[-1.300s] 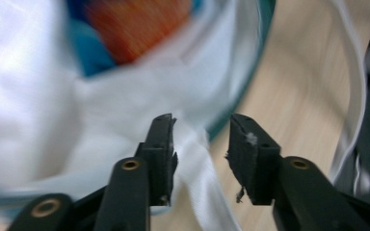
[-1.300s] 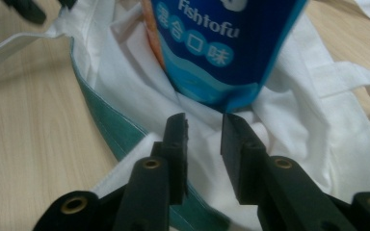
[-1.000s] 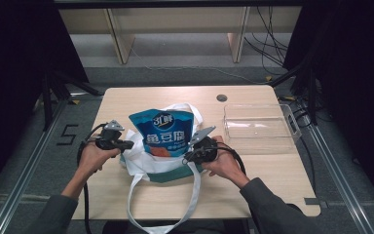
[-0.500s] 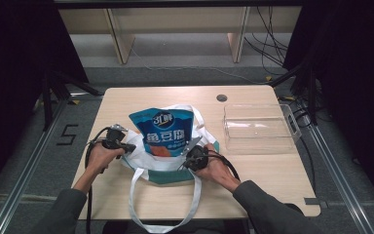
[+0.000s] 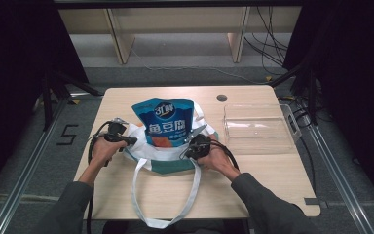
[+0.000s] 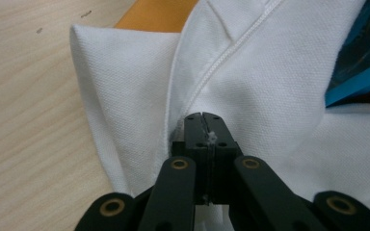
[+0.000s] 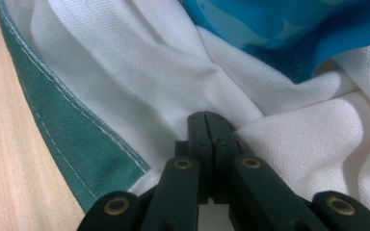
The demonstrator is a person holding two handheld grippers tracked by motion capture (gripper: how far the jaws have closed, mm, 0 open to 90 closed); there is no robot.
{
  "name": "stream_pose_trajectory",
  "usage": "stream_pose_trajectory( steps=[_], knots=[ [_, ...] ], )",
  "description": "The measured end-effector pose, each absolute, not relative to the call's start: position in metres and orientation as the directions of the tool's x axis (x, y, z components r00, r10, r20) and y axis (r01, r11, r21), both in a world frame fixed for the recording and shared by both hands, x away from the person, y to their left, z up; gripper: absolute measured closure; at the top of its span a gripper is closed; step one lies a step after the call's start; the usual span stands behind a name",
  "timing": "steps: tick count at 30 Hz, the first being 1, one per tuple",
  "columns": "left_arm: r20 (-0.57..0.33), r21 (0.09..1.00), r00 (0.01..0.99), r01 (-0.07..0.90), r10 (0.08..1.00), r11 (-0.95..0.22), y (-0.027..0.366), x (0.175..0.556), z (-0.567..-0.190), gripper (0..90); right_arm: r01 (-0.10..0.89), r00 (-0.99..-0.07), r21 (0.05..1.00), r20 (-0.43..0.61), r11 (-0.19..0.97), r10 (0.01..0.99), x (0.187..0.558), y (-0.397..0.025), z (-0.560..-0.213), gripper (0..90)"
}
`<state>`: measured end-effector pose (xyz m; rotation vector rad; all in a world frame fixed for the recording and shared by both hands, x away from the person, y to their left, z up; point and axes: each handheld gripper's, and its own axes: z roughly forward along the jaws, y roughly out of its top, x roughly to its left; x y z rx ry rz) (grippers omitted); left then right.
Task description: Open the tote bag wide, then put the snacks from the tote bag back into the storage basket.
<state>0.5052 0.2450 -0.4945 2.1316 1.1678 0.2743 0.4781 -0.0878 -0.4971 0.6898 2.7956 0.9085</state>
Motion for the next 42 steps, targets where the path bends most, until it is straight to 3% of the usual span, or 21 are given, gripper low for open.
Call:
stream_pose_trajectory(
  steps=[3, 9, 10, 15, 17, 28, 42],
  knots=[
    [-0.131, 0.651, 0.576, 0.664, 0.807, -0.368, 0.245, 0.504, -0.492, 86.2, 0.416, -0.879, 0.583, 0.061, 0.699, 0.472, 0.477, -0.088, -0.496, 89.3],
    [-0.156, 0.684, 0.593, 0.642, 0.79, -0.347, 0.249, 0.491, -0.469, 79.7, 0.423, -0.874, 0.61, 0.08, 0.67, 0.479, 0.474, -0.095, -0.482, 75.3],
    [-0.162, 0.688, 0.598, 0.638, 0.785, -0.345, 0.251, 0.488, -0.464, 73.1, 0.42, -0.872, 0.631, 0.081, 0.652, 0.483, 0.47, -0.101, -0.472, 69.3],
    [-0.212, 0.724, 0.61, 0.623, 0.764, -0.296, 0.257, 0.462, -0.44, 62.2, 0.416, -0.863, 0.677, 0.083, 0.608, 0.499, 0.462, -0.111, -0.457, 57.6],
    [-0.193, 0.728, 0.629, 0.607, 0.753, -0.32, 0.256, 0.45, -0.435, 56.9, 0.414, -0.858, 0.688, 0.077, 0.596, 0.508, 0.461, -0.114, -0.452, 54.4],
    [-0.157, 0.753, 0.653, 0.565, 0.741, -0.338, 0.242, 0.388, -0.426, 36.6, 0.41, -0.848, 0.696, 0.054, 0.589, 0.528, 0.45, -0.129, -0.435, 45.9],
    [-0.103, 0.748, 0.621, 0.563, 0.777, -0.351, 0.24, 0.35, -0.437, 22.9, 0.4, -0.845, 0.686, 0.02, 0.608, 0.534, 0.451, -0.132, -0.436, 41.0]
  ],
)
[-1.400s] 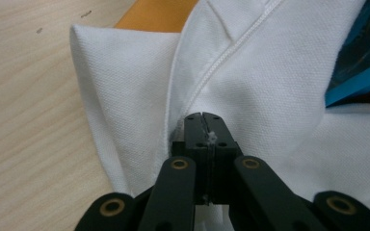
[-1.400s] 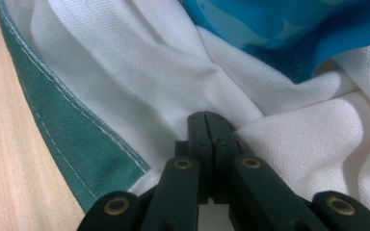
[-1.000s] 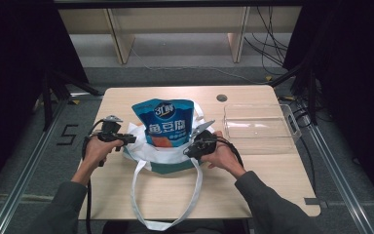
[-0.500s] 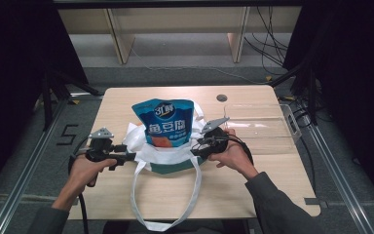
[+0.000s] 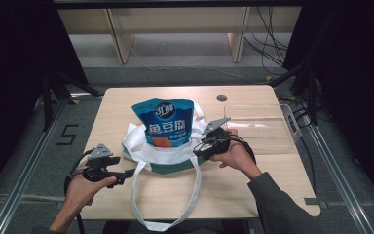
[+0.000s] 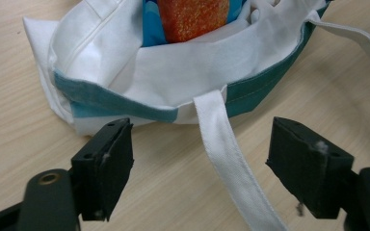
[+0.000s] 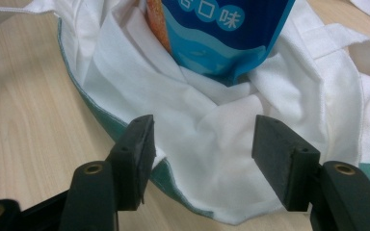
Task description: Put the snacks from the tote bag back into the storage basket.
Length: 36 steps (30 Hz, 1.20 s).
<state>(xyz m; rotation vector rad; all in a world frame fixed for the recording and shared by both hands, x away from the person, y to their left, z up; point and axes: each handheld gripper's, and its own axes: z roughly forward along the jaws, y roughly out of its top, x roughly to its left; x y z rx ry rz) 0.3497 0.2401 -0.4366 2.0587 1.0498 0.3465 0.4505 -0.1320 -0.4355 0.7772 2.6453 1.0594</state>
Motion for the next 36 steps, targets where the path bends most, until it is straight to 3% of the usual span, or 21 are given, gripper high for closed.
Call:
stream_pose_trajectory(
  steps=[12, 13, 19, 21, 36],
  knots=[
    [-0.075, 0.751, 0.635, 0.543, 0.769, -0.375, 0.237, 0.338, -0.442, 20.1, 0.404, -0.837, 0.664, -0.007, 0.629, 0.547, 0.45, -0.141, -0.418, 36.8],
    [-0.081, 0.772, 0.616, 0.536, 0.784, -0.341, 0.236, 0.337, -0.444, 20.8, 0.394, -0.84, 0.666, -0.02, 0.634, 0.543, 0.451, -0.145, -0.41, 32.1],
    [-0.088, 0.757, 0.609, 0.556, 0.788, -0.344, 0.242, 0.333, -0.447, 20.9, 0.335, -0.854, 0.693, -0.062, 0.638, 0.516, 0.459, -0.147, -0.385, 24.7],
    [-0.068, 0.729, 0.634, 0.559, 0.771, -0.395, 0.244, 0.333, -0.448, 20.9, 0.328, -0.854, 0.699, -0.068, 0.636, 0.515, 0.463, -0.146, -0.375, 24.7],
    [-0.088, 0.723, 0.612, 0.583, 0.786, -0.372, 0.242, 0.333, -0.453, 21.2, 0.207, -0.903, 0.663, -0.153, 0.719, 0.401, 0.494, -0.095, -0.301, 29.9]
  ],
)
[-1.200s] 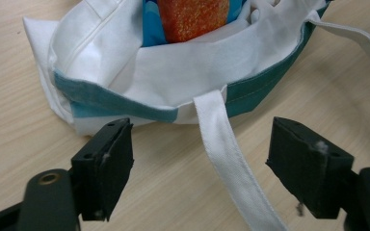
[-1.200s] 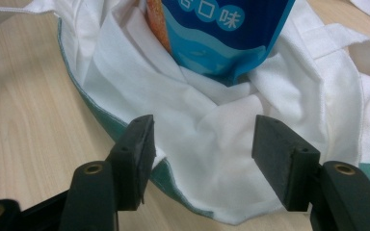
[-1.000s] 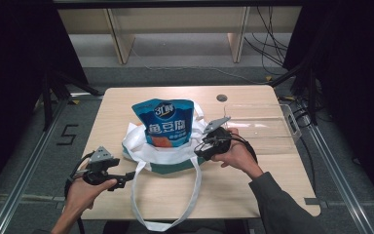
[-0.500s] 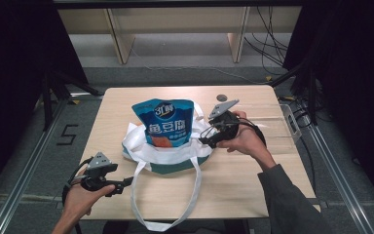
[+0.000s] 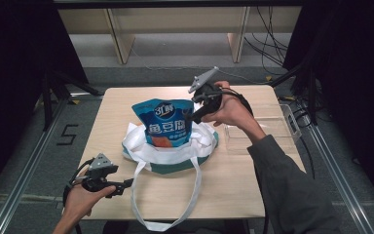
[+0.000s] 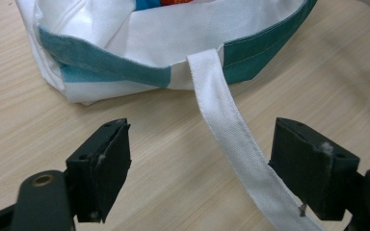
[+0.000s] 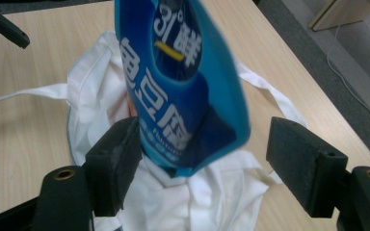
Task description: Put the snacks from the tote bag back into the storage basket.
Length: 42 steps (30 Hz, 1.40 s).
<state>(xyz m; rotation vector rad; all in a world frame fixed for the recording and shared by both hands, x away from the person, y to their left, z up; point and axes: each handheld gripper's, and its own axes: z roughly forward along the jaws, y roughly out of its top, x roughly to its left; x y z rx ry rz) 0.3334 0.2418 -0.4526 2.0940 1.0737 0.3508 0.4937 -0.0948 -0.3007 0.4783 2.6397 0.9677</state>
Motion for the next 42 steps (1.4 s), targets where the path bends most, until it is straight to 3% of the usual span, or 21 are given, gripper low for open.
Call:
stream_pose_trajectory(
  steps=[1, 20, 35, 42],
  knots=[
    [-0.065, 0.713, 0.635, 0.57, 0.77, -0.409, 0.245, 0.334, -0.452, 21.2, 0.214, -0.904, 0.659, -0.145, 0.721, 0.401, 0.495, -0.091, -0.298, 30.2],
    [-0.075, 0.715, 0.635, 0.572, 0.769, -0.403, 0.244, 0.335, -0.453, 21.5, 0.159, -0.945, 0.563, -0.15, 0.811, 0.29, 0.521, -0.03, -0.281, 44.1],
    [-0.082, 0.716, 0.631, 0.576, 0.772, -0.394, 0.242, 0.335, -0.455, 21.5, 0.168, -0.959, 0.517, -0.113, 0.839, 0.261, 0.531, -0.013, -0.287, 54.9],
    [-0.075, 0.71, 0.642, 0.572, 0.763, -0.411, 0.243, 0.334, -0.454, 21.5, 0.169, -0.964, 0.487, -0.097, 0.857, 0.246, 0.534, -0.007, -0.291, 64.9]
  ],
)
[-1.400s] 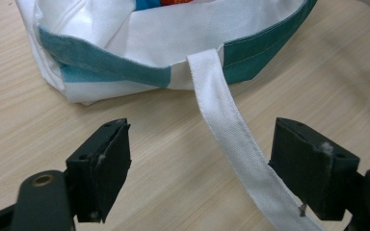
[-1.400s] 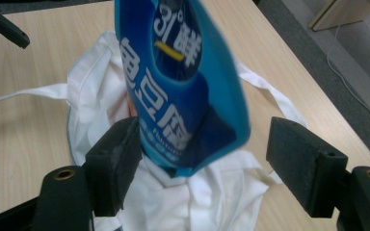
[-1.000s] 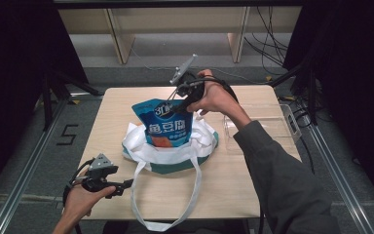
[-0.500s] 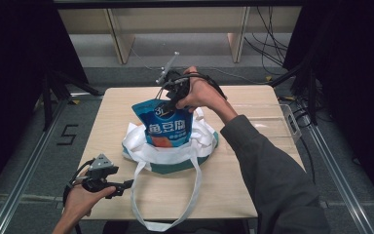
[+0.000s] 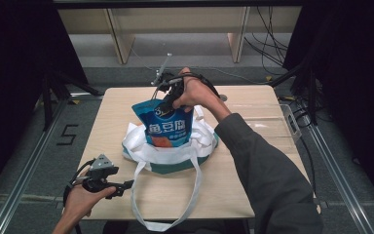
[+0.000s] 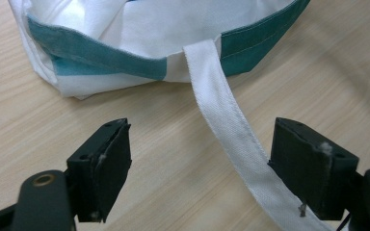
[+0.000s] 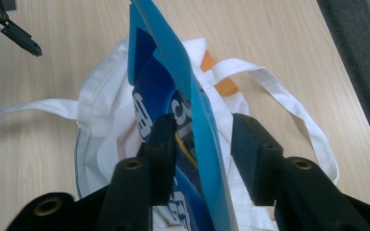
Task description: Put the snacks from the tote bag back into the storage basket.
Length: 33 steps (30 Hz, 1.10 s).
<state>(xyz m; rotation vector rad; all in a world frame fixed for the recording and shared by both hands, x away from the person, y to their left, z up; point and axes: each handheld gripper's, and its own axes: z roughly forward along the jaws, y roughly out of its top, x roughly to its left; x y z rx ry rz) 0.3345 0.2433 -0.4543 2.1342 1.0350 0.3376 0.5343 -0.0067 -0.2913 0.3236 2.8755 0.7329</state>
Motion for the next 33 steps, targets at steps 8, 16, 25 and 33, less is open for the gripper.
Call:
stream_pose_trajectory(
  steps=[8, 16, 25, 33],
  knots=[
    [-0.078, 0.711, 0.635, 0.575, 0.768, -0.404, 0.242, 0.334, -0.455, 21.5, 0.111, -0.973, 0.442, -0.131, 0.89, 0.187, 0.54, -0.006, -0.294, 84.5],
    [-0.08, 0.709, 0.642, 0.575, 0.763, -0.409, 0.242, 0.334, -0.456, 21.9, 0.063, -0.982, 0.426, -0.137, 0.902, 0.134, 0.539, -0.006, -0.292, 90.0],
    [-0.081, 0.704, 0.643, 0.578, 0.761, -0.413, 0.242, 0.335, -0.456, 21.9, 0.028, -0.979, 0.418, -0.173, 0.908, 0.11, 0.535, -0.003, -0.274, 90.0],
    [-0.094, 0.71, 0.628, 0.586, 0.772, -0.39, 0.241, 0.335, -0.457, 21.9, 0.008, -0.974, 0.429, -0.203, 0.903, 0.104, 0.525, -0.001, -0.233, 90.0]
  ],
)
